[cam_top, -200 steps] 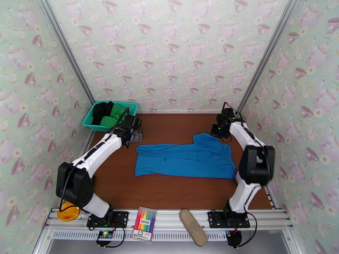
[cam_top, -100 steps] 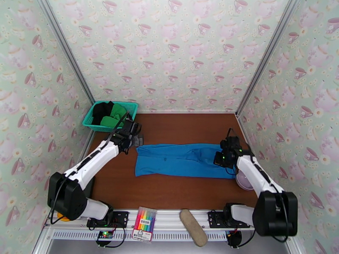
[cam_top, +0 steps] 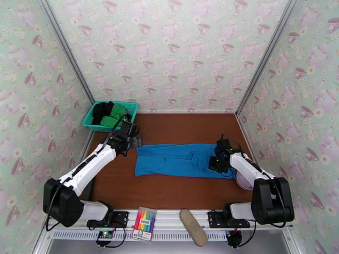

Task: Fold and stack the mixed laundry pile

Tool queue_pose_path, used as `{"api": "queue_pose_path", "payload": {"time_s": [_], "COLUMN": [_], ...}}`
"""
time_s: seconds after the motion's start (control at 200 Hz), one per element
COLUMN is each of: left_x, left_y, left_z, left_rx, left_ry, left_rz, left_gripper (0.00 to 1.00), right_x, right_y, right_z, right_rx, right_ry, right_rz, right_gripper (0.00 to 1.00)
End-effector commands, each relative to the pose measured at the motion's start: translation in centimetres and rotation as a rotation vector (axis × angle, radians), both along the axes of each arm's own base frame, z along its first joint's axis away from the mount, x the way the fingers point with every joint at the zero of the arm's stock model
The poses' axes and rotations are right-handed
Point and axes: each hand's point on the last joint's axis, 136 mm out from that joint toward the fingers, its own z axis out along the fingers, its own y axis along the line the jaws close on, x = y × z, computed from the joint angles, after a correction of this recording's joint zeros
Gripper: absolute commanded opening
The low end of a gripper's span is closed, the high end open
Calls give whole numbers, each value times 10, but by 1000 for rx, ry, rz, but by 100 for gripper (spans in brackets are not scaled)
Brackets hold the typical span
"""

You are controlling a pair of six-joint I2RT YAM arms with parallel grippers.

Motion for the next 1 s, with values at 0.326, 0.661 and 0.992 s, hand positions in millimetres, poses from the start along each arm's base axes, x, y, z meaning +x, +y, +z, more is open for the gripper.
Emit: {"api": "queue_pose_path", "payload": {"time_s": [0.326,0.661,0.992], "left_x": [35,83,45], "left_y": [-17,-18,-18], "left_z": [-38,-98,-143], "left_rx": [34,145,144], "left_ry": [97,184,279], "left_rz": [-9,8,-28], "left_gripper": [46,15,10], "right_x": [28,50,60], "right_y": [-17,-9,-5], "right_z": [71,40,64], "right_rx": [-123,-103,-73], "right_ry": [-125,-99,-240], "right_rz": [-16,19,34], "right_gripper": [100,100,100]}}
